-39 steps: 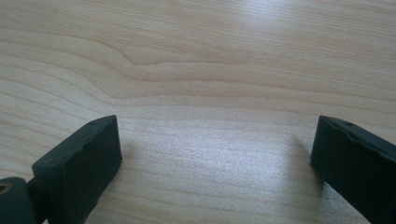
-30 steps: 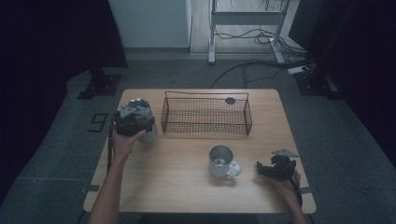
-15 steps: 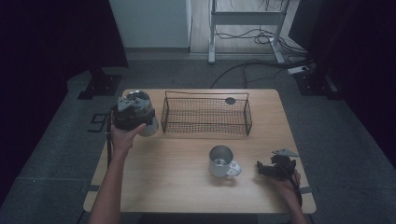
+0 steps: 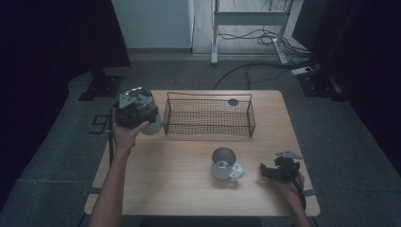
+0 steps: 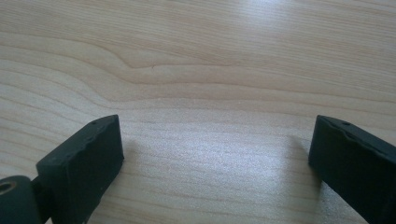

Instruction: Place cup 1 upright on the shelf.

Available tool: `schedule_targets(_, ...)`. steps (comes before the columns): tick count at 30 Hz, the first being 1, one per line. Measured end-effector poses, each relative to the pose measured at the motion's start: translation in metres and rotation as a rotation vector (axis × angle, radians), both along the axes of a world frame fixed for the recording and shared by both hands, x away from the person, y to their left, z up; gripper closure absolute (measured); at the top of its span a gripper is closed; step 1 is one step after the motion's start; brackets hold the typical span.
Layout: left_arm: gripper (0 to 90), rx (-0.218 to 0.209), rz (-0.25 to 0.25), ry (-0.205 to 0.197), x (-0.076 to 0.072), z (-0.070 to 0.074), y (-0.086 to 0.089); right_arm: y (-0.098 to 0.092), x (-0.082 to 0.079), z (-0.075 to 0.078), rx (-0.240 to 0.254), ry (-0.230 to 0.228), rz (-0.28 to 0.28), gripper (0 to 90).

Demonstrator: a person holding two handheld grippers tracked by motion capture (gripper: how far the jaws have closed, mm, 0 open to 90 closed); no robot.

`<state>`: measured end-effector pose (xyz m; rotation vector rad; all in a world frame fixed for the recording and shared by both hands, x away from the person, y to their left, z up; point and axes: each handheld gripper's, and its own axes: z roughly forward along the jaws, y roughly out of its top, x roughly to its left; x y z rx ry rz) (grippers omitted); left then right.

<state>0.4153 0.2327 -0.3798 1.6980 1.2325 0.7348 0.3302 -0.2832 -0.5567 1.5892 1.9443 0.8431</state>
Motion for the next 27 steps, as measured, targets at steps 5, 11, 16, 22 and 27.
schedule_targets(5, 4.1, -0.006, -0.005, -0.007, 0.001, 0.005, -0.004, 0.0, 0.0, 0.0, 0.0, 0.0, 0.0, 2.7)
schedule_targets(11, 4.1, -0.002, -0.018, -0.011, 0.002, 0.011, -0.012, 0.0, 0.0, 0.0, 0.0, 0.002, 0.001, 2.8)
schedule_targets(16, 4.1, 0.001, -0.038, -0.021, 0.004, 0.017, -0.02, 0.0, 0.0, 0.0, 0.0, 0.001, 0.002, 2.7)
schedule_targets(22, 4.1, 0.008, -0.046, -0.021, 0.007, 0.02, -0.027, 0.0, 0.0, 0.0, 0.0, 0.0, 0.001, 2.7)
schedule_targets(27, 4.1, 0.002, -0.064, -0.027, 0.009, 0.024, -0.036, 0.0, 0.0, 0.0, 0.0, 0.0, 0.001, 2.7)
